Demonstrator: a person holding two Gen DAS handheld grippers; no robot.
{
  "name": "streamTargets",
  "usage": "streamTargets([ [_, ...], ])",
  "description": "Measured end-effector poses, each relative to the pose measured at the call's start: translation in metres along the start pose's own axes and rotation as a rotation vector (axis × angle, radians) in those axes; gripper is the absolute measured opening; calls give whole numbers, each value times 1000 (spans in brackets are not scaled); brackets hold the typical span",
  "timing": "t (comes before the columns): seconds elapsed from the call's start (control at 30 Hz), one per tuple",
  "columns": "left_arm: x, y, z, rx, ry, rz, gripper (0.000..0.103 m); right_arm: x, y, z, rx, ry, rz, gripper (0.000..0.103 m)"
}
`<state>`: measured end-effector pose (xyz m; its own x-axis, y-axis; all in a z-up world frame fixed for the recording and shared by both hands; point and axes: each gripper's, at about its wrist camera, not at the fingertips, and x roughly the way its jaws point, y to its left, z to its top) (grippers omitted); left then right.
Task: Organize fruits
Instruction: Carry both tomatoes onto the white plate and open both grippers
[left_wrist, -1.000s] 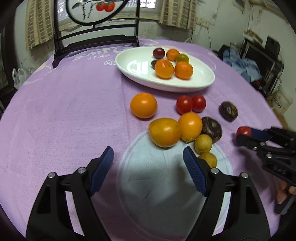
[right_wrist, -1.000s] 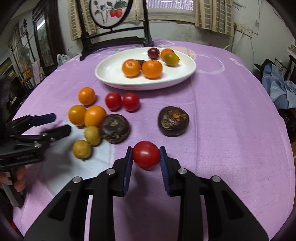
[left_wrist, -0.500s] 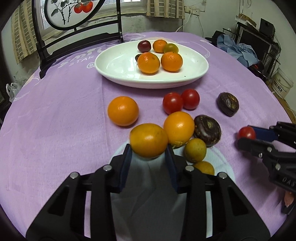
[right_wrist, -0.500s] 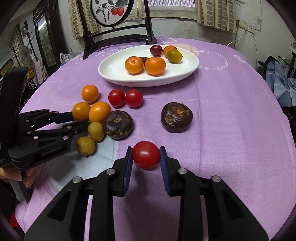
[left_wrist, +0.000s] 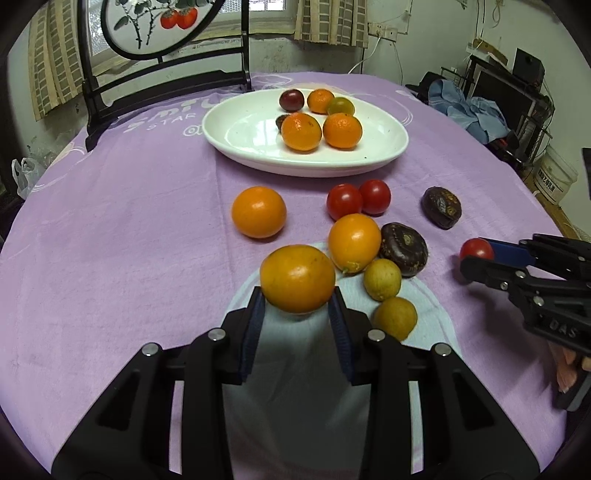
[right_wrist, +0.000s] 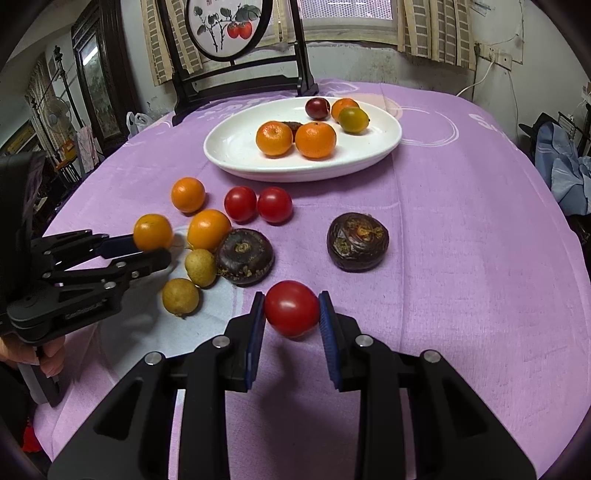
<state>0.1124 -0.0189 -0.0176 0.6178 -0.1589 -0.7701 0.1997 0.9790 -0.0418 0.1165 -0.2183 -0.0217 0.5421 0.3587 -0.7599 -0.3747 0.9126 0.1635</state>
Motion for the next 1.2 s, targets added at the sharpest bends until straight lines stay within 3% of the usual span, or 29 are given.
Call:
streamTargets([
  [0.23, -16, 10, -5, -24, -17, -31, 36, -8, -4, 3, 35, -54, 8, 30],
  [0.43, -22, 12, 14, -21, -23, -41, 36, -32, 10, 11, 23, -142, -5, 30],
  [0.67, -19, 10, 59, -31, -65, -65, 36, -34, 14, 63, -46, -219, -46, 30],
  [0.87, 21, 18, 110, -94, -55, -41, 36, 16, -4, 105, 5, -154, -49, 30],
  [1.1, 62, 31, 125, -140, -7, 5, 36, 59, -18, 119, 31, -84, -97, 30],
  [1.2, 70, 33, 130, -154, -2, 27, 38, 66, -21, 124, 56, -79, -96, 35],
])
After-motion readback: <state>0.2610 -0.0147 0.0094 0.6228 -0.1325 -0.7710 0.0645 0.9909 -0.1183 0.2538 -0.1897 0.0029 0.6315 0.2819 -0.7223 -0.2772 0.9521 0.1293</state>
